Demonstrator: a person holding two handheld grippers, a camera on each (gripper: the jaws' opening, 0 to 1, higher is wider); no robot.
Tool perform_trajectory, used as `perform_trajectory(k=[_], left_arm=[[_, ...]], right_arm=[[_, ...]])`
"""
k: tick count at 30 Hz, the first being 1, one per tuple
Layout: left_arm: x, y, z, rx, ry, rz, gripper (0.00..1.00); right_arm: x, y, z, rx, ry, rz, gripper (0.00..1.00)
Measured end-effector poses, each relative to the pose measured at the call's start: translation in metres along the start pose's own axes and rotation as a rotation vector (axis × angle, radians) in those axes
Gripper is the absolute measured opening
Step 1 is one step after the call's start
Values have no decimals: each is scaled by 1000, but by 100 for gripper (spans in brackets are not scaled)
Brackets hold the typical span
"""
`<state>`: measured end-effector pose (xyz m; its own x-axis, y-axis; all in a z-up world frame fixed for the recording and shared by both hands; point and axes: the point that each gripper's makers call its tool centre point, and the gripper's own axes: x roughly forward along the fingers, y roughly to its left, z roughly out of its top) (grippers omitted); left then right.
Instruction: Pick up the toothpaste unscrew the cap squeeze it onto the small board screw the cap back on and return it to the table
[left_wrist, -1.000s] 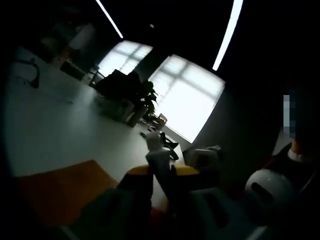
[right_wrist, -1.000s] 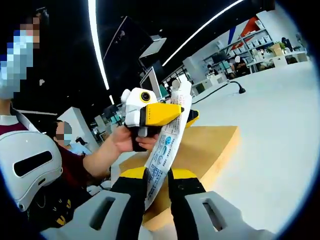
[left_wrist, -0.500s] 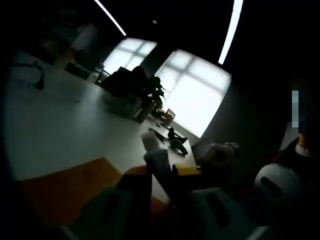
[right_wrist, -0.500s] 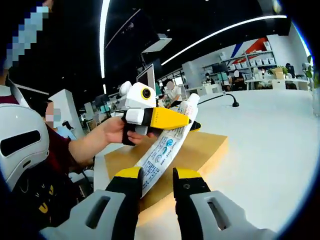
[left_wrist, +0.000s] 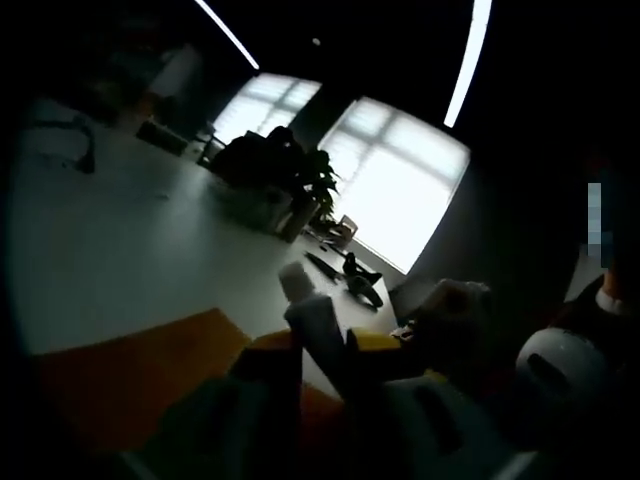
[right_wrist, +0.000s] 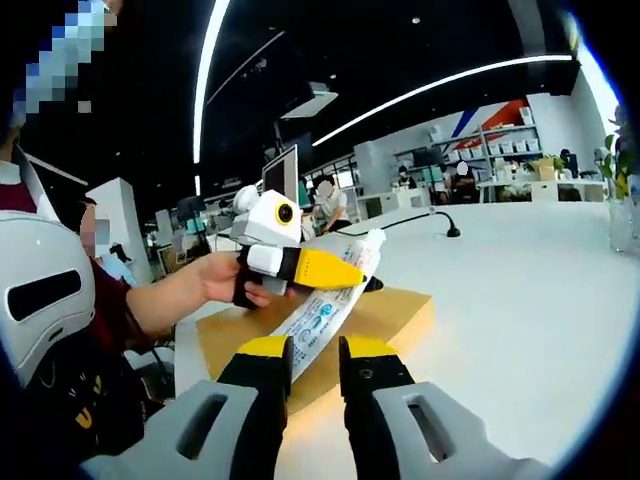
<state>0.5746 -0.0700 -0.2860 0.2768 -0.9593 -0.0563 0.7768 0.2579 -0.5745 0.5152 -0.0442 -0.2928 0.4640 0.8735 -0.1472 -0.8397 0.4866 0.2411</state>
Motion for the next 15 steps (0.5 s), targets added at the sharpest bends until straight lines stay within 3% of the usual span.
perform_trajectory(k=[7,10,15], left_arm=[[-10,13,1,-17,42,44,19],[-13,18,2,-33,52,53,19],[-17,27,3,-63,63,75,19]], right_arm=[[15,22,-5,-46,49,55,18],[21,23,-13,-83,93,49,18],[26,26,-15,-108,110,46,18]])
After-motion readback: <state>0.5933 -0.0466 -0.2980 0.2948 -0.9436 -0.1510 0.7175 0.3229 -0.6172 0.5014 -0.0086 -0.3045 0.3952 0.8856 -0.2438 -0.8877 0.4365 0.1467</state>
